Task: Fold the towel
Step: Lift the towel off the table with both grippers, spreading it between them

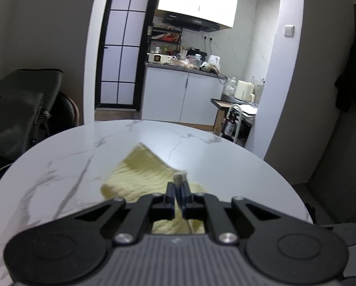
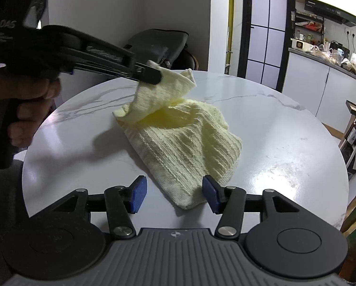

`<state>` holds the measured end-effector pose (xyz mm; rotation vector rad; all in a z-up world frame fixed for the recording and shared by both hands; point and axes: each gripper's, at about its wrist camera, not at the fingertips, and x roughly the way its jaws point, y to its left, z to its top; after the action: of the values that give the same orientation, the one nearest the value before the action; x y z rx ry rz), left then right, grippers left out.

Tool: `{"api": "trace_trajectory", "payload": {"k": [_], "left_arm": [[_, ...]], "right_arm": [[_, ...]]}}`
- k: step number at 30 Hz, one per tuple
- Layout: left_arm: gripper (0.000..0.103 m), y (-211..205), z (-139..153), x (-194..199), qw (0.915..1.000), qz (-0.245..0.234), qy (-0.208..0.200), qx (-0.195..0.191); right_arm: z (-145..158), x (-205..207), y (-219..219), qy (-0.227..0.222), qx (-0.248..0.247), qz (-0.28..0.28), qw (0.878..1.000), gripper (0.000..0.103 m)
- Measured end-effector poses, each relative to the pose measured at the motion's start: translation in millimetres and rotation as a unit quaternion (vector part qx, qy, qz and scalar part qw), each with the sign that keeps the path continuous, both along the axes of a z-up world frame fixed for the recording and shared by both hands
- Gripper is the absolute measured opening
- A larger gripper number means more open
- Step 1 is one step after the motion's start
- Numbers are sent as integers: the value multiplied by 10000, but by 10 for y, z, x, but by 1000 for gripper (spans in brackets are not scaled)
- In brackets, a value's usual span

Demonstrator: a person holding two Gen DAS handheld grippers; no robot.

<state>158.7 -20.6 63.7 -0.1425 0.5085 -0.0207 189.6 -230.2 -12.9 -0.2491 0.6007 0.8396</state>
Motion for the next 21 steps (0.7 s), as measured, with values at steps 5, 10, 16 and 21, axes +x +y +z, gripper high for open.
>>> {"api": "trace_trajectory", "payload": {"k": [5,10,16,21], "left_arm": [[5,82,45,-114,9999,136,-32,53],[5,120,76,-175,9997,245,-70,59],[5,188,133,-245,9992,374,-144,92],[5,267,146,-317,9986,492,-160,90]], "right_arm": [[22,4,-20,23,8,-110,9999,56],[19,-10,7,-11,-41,-92,9999,56],[-14,17,50,-66,-96,-117,9999,55],[-7,61,6,-78,-135,-233,9996,27]]}}
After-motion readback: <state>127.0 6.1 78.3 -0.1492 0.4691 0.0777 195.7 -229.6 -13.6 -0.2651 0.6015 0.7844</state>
